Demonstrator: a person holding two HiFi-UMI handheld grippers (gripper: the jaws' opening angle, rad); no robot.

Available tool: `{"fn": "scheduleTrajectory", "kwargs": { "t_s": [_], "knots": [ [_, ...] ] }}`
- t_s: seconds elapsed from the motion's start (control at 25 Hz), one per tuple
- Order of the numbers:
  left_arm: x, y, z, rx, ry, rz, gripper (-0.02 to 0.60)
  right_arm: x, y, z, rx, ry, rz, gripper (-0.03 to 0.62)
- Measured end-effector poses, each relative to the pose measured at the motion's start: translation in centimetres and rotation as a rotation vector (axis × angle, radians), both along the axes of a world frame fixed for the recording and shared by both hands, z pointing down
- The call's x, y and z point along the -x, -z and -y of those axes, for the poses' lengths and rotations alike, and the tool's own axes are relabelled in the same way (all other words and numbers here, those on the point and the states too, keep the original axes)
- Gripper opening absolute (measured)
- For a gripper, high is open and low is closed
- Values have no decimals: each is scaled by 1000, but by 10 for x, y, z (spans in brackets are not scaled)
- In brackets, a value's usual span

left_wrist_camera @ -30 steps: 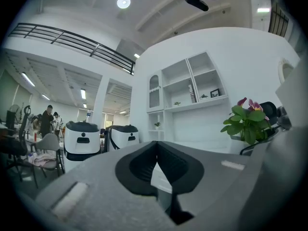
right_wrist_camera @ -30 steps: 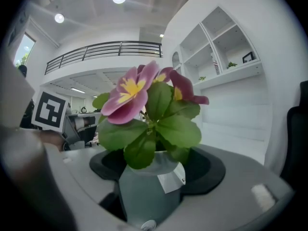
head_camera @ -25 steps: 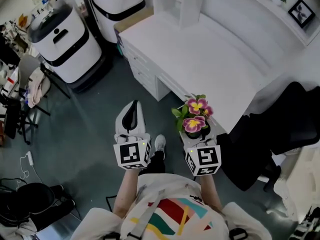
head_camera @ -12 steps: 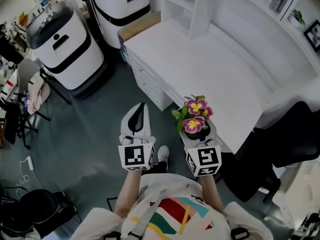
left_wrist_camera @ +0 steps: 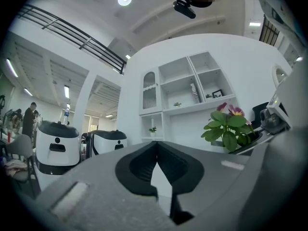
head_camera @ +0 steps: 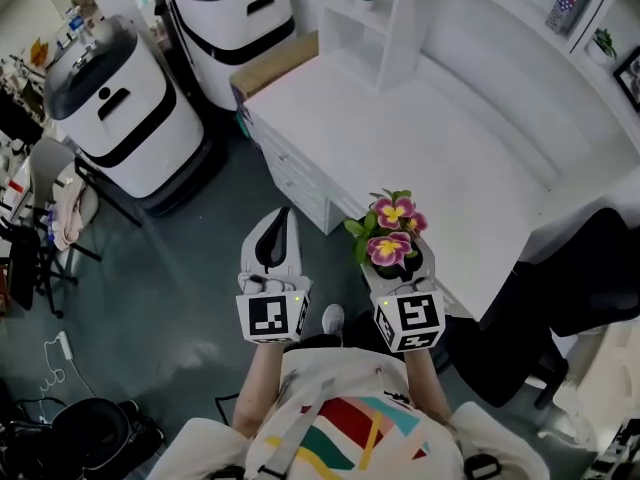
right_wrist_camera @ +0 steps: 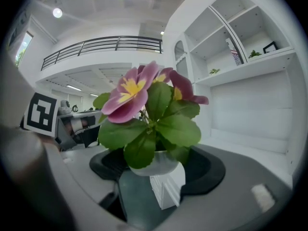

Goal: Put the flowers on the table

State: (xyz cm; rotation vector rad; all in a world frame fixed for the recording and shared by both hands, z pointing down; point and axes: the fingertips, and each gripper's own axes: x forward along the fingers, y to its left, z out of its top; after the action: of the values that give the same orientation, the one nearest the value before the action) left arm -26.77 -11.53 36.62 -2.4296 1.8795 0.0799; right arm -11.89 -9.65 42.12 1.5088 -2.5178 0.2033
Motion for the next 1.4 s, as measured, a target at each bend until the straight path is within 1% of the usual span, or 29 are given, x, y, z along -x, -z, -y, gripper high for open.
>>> {"fn": "scheduleTrajectory", "kwargs": {
  "t_s": [0.44, 0.68, 0.88, 1.0, 1.08, 1.16, 1.28, 1.4],
  "knots": [
    [2, -9, 4, 17, 3, -16, 3, -3, -5, 3, 14, -14, -8, 330],
    [7, 0, 3, -9, 4, 4, 3, -1, 1, 5, -16, -30, 7, 330],
    [-3, 6, 12, -28, -16, 20, 3, -7, 1, 11, -21, -40, 22, 330],
    [-27, 14, 28, -38, -41, 27, 5, -28, 9, 26, -33, -63, 32, 330],
    [-49, 18, 39, -45, -77, 34, 4, -47, 12, 35, -42, -96, 37, 330],
    [-76, 20, 50, -51, -134, 53, 4, -69, 14, 41, -48, -142, 41, 330],
    [-127, 23, 65, -69, -230, 95, 5, -112, 16, 45, -61, -225, 48, 330],
    [-170, 29, 79, -93, -301, 96, 5, -153, 18, 47, -78, -305, 49, 330]
  ]
}}
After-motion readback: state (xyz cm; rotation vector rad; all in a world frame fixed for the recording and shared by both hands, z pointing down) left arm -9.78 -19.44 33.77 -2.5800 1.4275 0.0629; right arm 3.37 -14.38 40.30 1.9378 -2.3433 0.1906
